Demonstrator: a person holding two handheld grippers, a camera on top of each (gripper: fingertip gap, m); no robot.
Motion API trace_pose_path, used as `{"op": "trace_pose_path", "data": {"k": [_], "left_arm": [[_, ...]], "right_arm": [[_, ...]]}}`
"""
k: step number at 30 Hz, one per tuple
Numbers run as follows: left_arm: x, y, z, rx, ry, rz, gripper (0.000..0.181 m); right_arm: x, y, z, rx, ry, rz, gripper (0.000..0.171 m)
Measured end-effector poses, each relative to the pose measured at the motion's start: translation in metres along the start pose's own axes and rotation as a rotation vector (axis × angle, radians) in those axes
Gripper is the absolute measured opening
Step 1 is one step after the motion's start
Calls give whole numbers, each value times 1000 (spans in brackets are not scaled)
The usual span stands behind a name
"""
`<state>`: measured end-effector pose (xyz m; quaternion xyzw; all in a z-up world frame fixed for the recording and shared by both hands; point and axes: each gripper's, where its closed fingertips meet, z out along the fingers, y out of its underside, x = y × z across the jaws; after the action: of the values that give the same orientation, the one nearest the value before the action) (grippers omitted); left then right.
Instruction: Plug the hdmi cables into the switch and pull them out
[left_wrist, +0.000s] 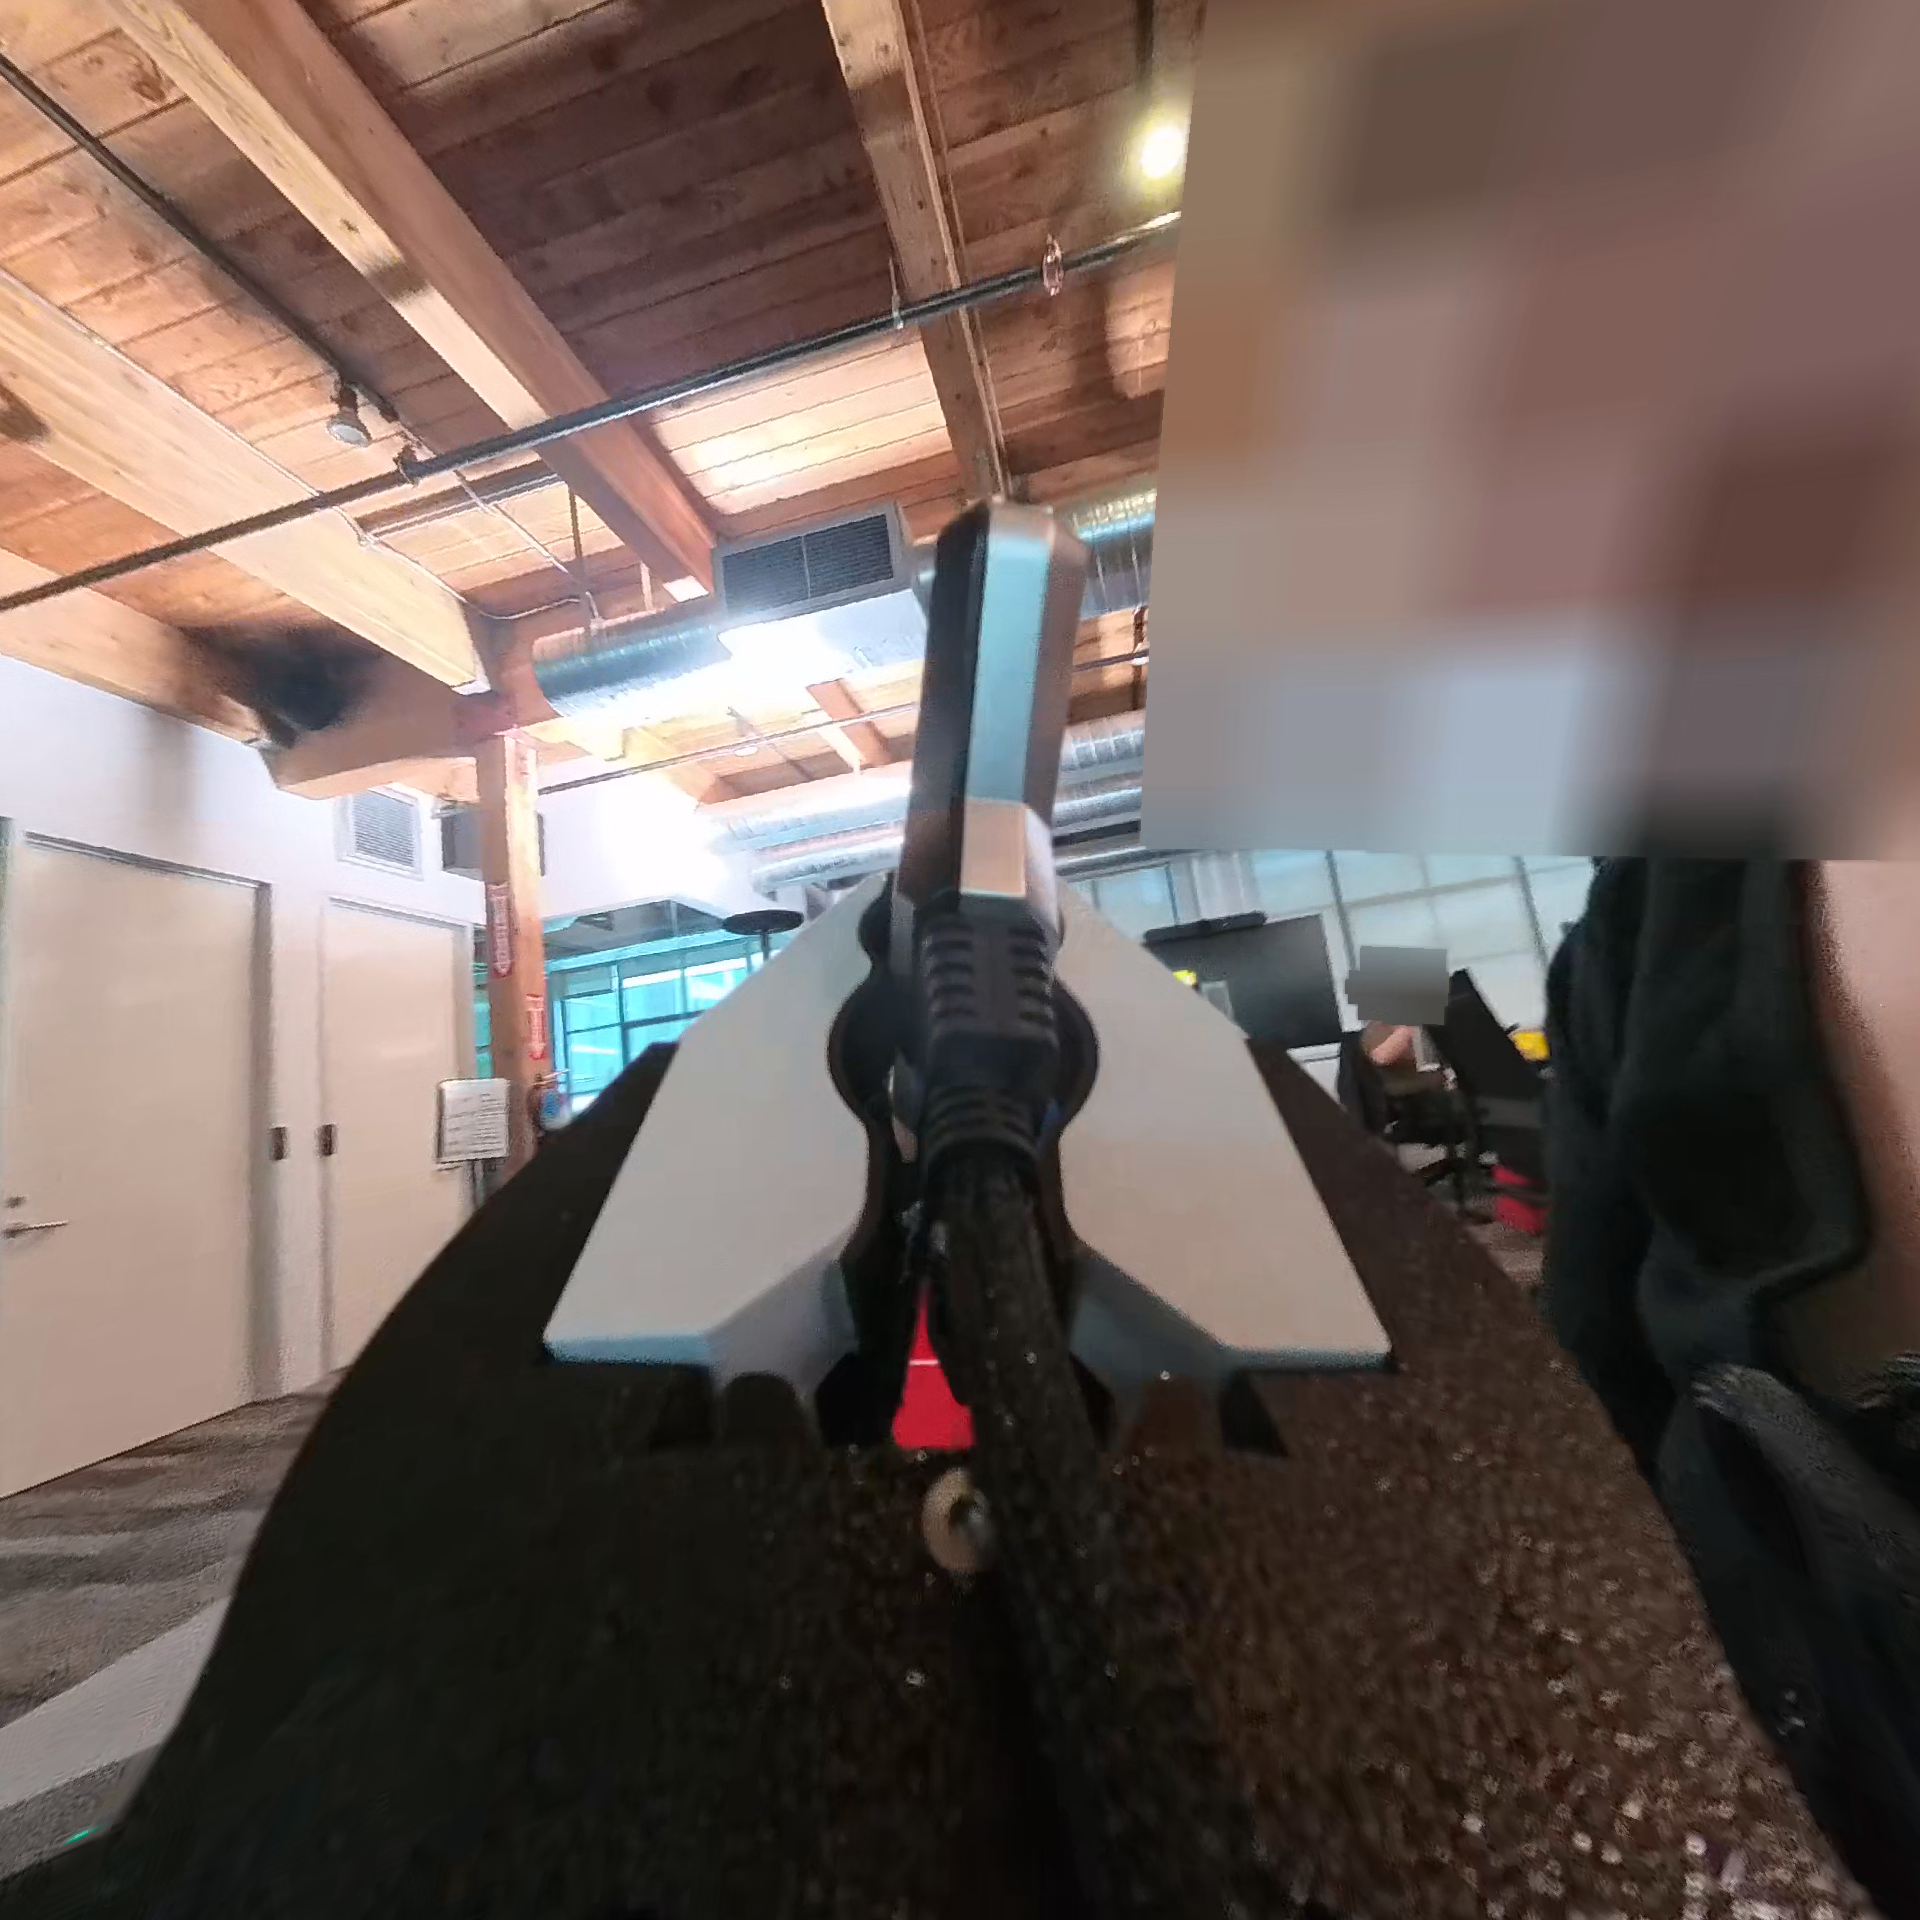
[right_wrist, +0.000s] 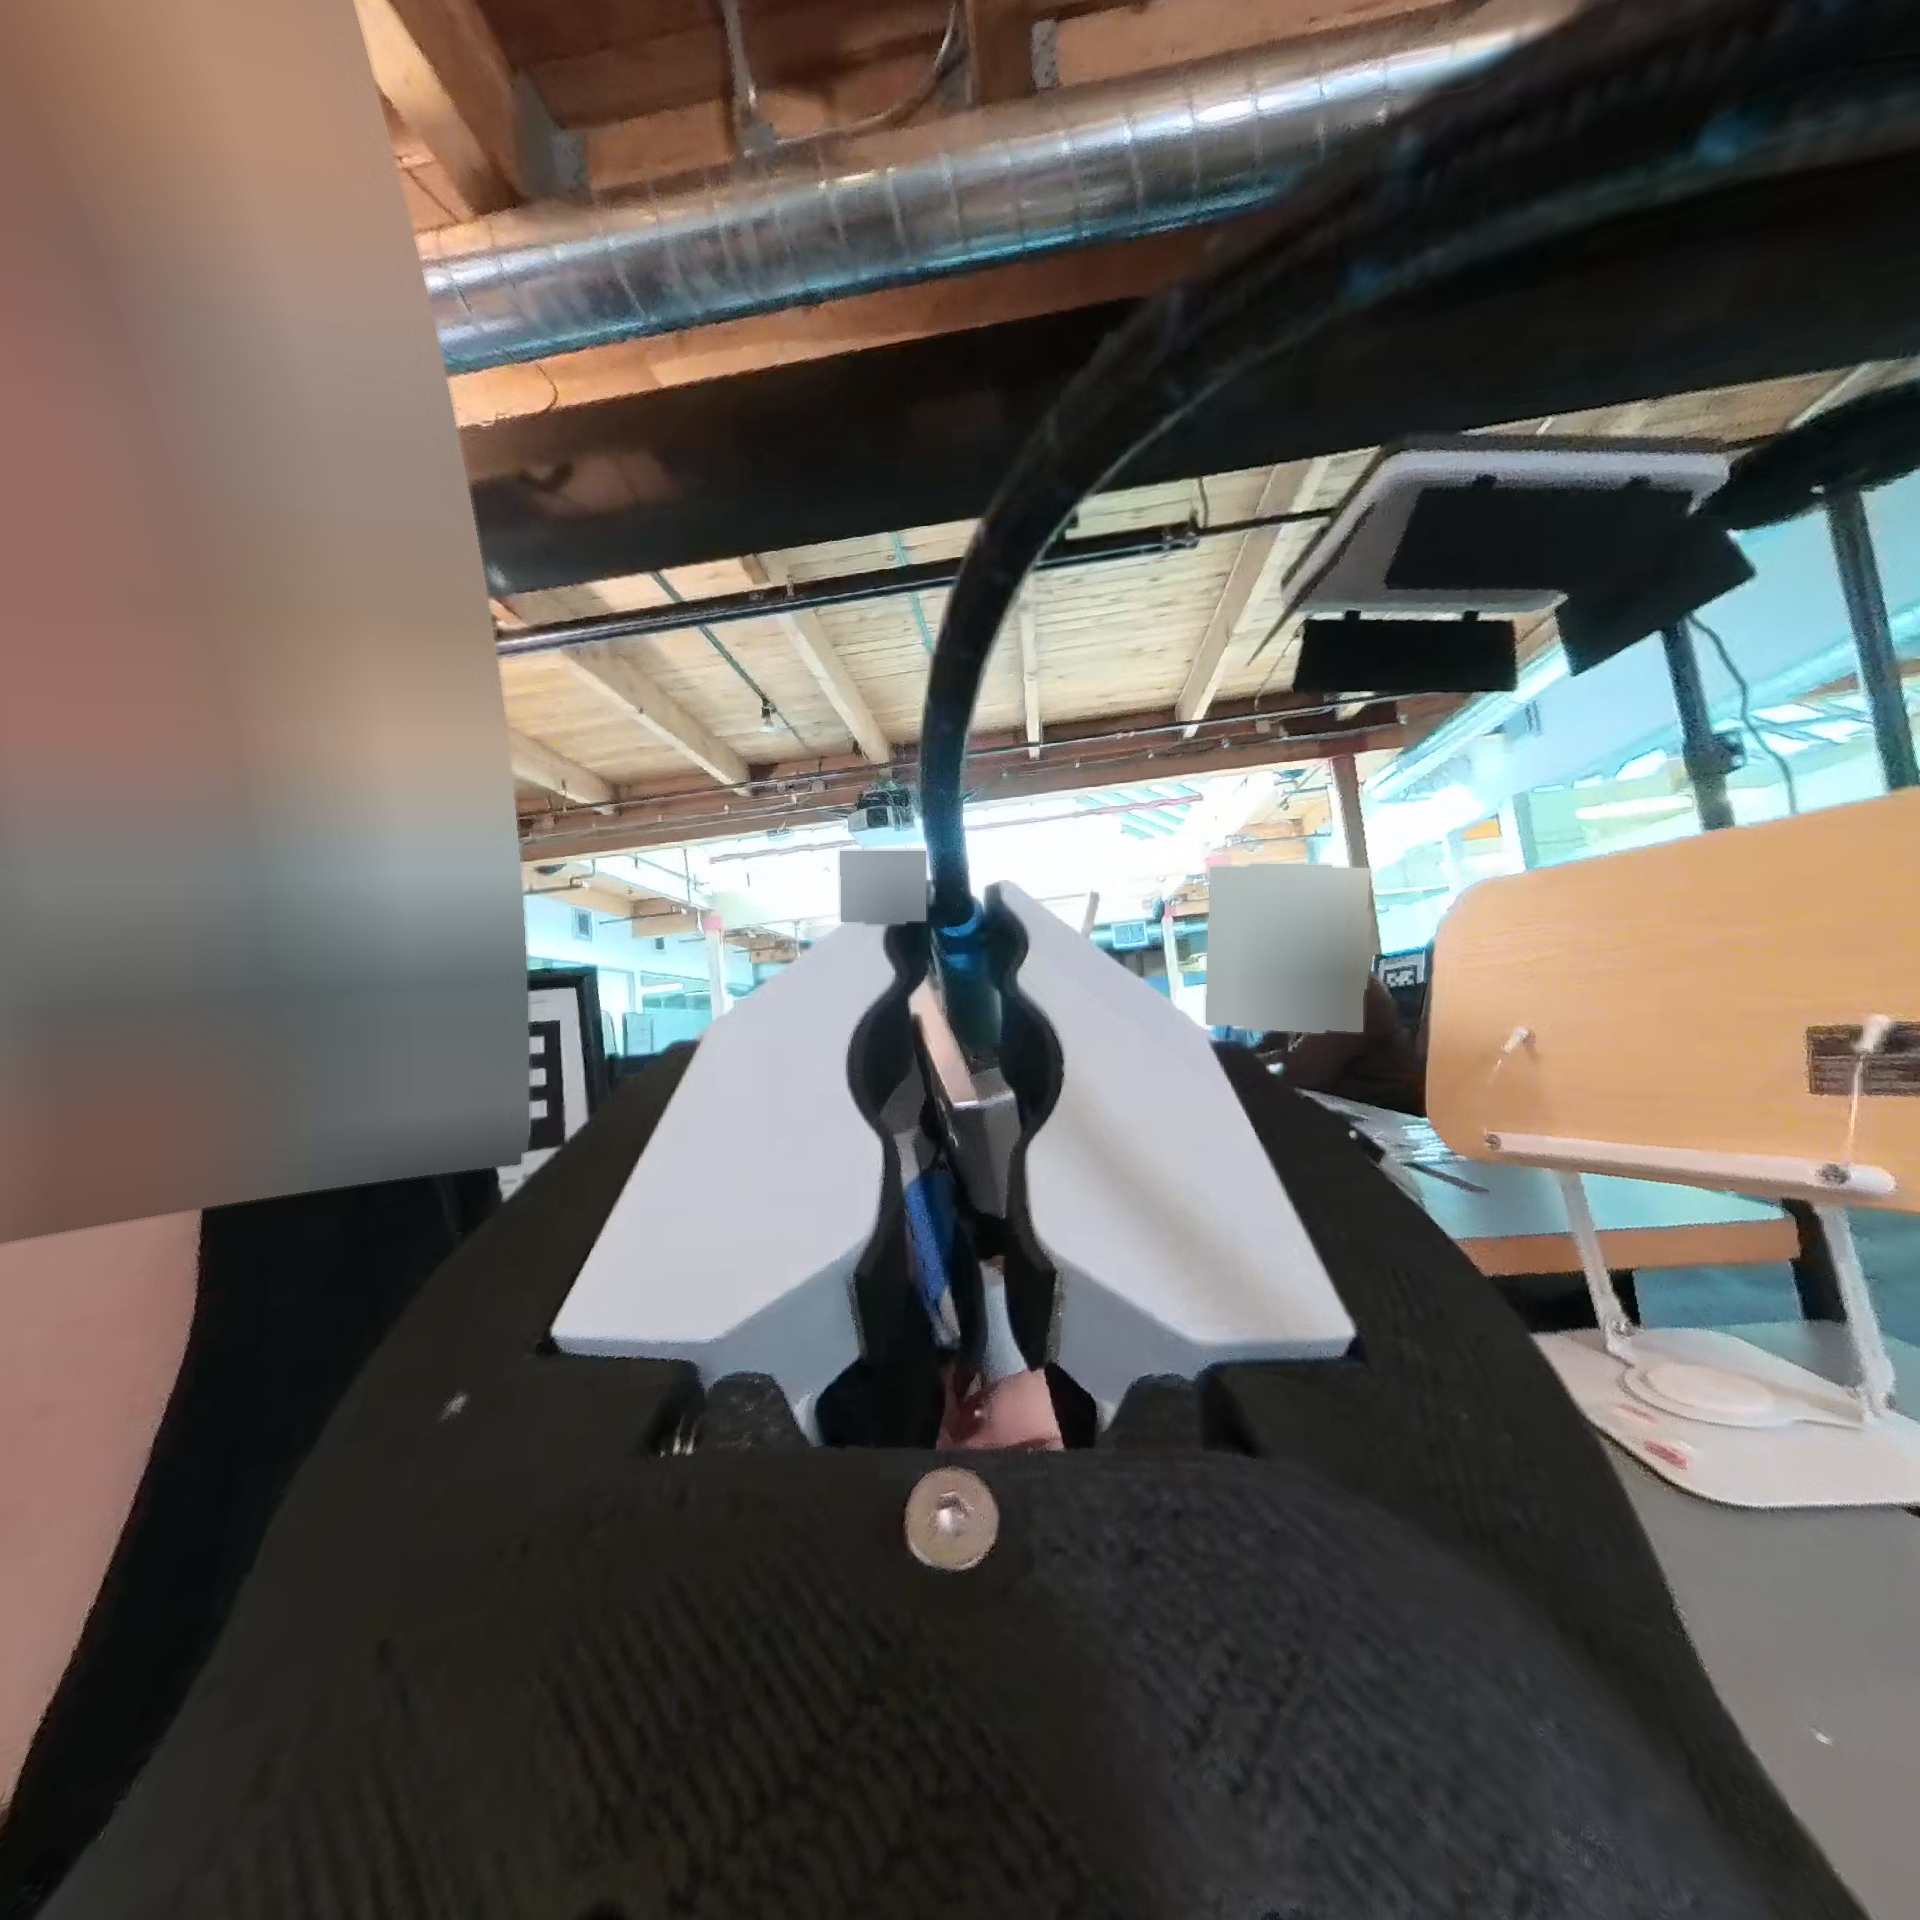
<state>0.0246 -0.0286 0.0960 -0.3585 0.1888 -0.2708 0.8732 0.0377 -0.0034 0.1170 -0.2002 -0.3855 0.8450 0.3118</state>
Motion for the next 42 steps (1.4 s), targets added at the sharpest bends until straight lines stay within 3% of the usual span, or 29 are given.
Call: {"op": "trace_pose_path", "data": {"k": [1,6,21,31,33,35,37,42], "left_arm": [[0,-1,0,9,10,-21,20],[4,2,1,-15,64,-82,20],[-2,16,-1,11,-15,-59,20],[-8,21,-3,20,-38,-99,21],[-12,25,-4,-18,-62,-65,20],[-19,30,-8,-48,-110,-4,20],[-35,34,-19,-66,-178,44,20],[-74,71,-60,-217,-287,136,21]], "right_arm": [[-1,0,0,-4,0,-17,8],[1,2,-1,-44,-13,22,8],[9,3,-12,108,59,39,8],[17,8,-15,75,48,80,8],[25,9,-21,54,99,28,8],[34,20,-33,5,206,-85,35],[41,33,-55,-43,328,-223,48],[51,51,-117,-132,585,-542,51]]}}
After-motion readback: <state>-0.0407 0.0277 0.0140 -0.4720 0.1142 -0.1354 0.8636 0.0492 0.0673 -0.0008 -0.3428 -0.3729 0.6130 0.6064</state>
